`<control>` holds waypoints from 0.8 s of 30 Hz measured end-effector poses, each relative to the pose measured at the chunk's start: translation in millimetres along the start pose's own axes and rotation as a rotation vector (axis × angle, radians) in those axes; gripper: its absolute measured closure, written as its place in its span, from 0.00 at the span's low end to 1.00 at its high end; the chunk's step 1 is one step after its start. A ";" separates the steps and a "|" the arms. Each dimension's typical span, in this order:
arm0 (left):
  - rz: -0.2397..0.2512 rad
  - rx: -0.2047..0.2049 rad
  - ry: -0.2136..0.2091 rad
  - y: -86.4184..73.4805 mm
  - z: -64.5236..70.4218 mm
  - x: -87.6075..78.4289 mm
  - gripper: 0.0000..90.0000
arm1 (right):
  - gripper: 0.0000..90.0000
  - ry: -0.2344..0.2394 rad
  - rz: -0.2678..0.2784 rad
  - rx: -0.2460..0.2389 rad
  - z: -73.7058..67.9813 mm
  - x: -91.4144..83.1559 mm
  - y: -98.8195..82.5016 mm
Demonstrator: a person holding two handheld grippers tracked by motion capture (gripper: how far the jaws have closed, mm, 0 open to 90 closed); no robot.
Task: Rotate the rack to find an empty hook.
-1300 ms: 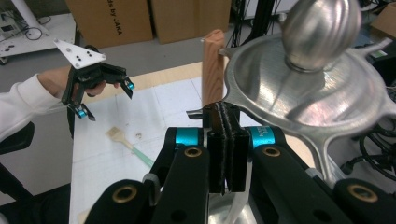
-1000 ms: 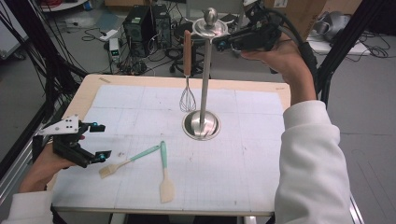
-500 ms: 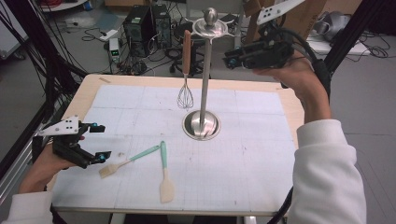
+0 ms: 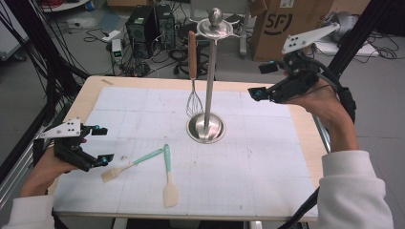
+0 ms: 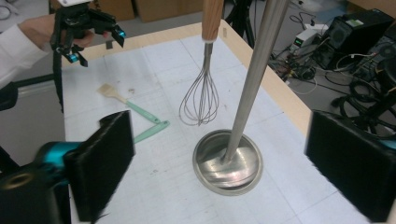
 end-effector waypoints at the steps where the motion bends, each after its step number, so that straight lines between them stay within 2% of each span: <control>1: -0.001 0.000 0.001 -0.1 -0.1 0.1 0.02 | 0.00 -0.006 0.002 0.005 0.4 -2.1 -5.7; 10: -0.012 0.001 0.006 0.8 -0.3 3.0 0.02 | 0.00 0.010 0.026 0.012 -2.5 -5.4 -40.7; 14: -0.009 0.003 0.007 2.7 -0.8 3.0 0.02 | 0.00 0.009 0.004 0.006 -8.4 -1.8 -56.5; 17: -0.015 0.004 0.008 2.7 -0.5 4.1 0.02 | 0.00 0.021 0.016 0.010 -11.9 1.1 -66.0; 18: -0.019 0.009 0.006 2.5 -0.4 4.4 0.02 | 0.00 0.013 -0.004 0.015 -12.3 1.9 -69.6; 19: -0.019 0.011 0.007 2.5 -0.5 4.5 0.02 | 0.00 0.005 0.002 0.007 -12.4 2.5 -72.0; 20: -0.018 0.006 0.005 2.6 0.1 4.9 0.02 | 0.00 0.022 0.013 0.013 -14.2 3.0 -74.1; 24: -0.021 0.010 0.006 2.3 -0.2 4.4 0.02 | 0.00 0.029 0.026 0.027 -16.0 6.5 -84.5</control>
Point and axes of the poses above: each handheld gripper's, and its own axes: x roughly forward along the jaws, y roughly out of its top, z roughly to its right, the point moved 7 cm from there along x, roughly forward along the jaws, and after that the axes turned 2 degrees about x, right-handed, at the moved point
